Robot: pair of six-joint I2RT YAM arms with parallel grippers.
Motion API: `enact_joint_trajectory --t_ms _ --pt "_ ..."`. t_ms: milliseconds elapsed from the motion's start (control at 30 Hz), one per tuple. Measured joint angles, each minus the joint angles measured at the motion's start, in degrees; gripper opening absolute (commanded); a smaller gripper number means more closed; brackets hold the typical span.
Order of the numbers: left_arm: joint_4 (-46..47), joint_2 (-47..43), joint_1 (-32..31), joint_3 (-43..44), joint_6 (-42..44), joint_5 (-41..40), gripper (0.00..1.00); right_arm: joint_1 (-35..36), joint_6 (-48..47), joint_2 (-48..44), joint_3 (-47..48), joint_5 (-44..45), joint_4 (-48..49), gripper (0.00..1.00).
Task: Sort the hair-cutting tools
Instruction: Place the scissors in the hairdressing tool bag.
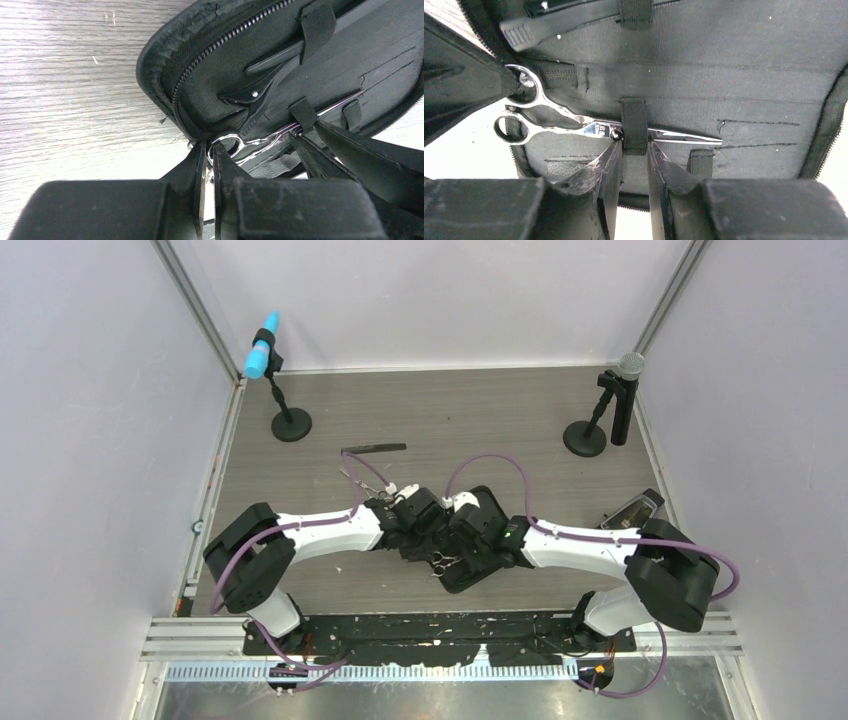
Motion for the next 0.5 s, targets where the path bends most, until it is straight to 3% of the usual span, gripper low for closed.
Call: enact_joint_trajectory --t_ms 333,400,500 --pt "-0.59 0.63 0.02 0.74 0.17 0.00 0.00 0.00 -2.23 2.84 1.46 -0.35 0.48 0.37" --pt "-0.59 0.70 0.02 0.74 0.15 0.00 0.00 0.00 -2.82 3.30 1.88 -0.44 0.46 0.36" --pt "-0.63 0.70 0.09 0.74 0.17 0.00 0.00 0.00 -3.54 4.07 2.56 -0.55 0.20 0.27"
